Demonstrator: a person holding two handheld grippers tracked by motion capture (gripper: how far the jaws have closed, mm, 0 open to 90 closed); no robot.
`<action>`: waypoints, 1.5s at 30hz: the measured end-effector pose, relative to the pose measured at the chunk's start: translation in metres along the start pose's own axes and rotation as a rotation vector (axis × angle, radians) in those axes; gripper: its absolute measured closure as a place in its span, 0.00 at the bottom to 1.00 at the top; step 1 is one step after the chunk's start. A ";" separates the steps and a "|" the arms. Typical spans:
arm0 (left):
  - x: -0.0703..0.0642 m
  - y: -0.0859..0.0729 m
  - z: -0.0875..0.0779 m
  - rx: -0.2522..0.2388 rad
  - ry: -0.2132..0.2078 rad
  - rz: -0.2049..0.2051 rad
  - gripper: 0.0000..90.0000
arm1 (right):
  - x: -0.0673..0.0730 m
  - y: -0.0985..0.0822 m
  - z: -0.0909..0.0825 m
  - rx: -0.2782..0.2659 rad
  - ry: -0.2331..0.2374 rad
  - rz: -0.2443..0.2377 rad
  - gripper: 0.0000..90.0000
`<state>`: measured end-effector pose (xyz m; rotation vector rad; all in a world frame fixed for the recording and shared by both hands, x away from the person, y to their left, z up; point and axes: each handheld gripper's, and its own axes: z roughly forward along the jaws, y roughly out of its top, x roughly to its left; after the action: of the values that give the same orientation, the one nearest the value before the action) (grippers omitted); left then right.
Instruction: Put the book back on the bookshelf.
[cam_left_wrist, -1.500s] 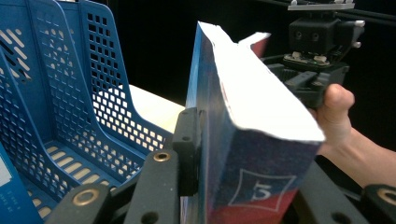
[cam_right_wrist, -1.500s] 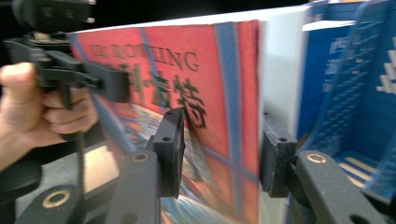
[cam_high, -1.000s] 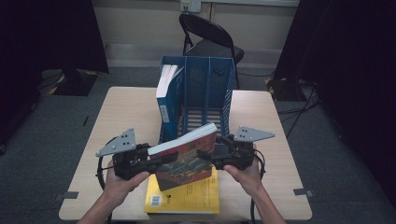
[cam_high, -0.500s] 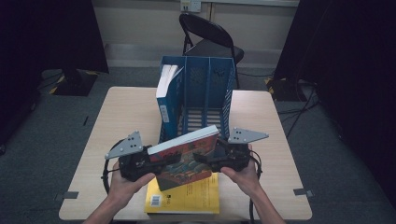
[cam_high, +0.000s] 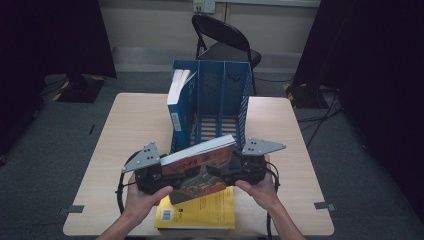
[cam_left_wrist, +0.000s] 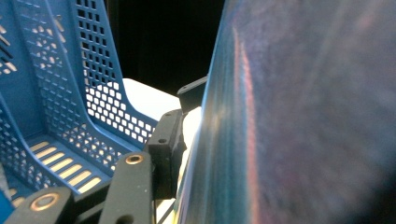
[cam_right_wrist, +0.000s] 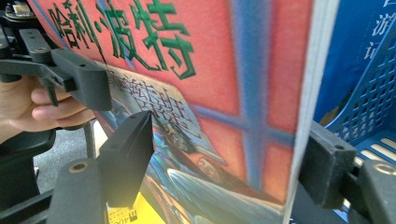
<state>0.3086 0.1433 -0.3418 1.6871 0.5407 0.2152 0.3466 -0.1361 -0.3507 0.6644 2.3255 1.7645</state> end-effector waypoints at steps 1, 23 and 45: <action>0.000 0.000 0.000 0.000 0.000 0.000 0.61 | 0.000 0.000 0.000 0.000 0.000 0.000 0.29; 0.001 0.000 -0.005 0.002 0.043 0.026 0.81 | -0.007 -0.009 -0.001 0.040 -0.023 0.017 0.30; 0.012 0.002 -0.022 0.010 0.162 -0.071 0.83 | -0.015 -0.075 -0.046 0.141 -0.143 0.133 0.29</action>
<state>0.3098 0.1684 -0.3374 1.6661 0.7230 0.2997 0.3236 -0.1985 -0.4102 0.9554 2.3724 1.5553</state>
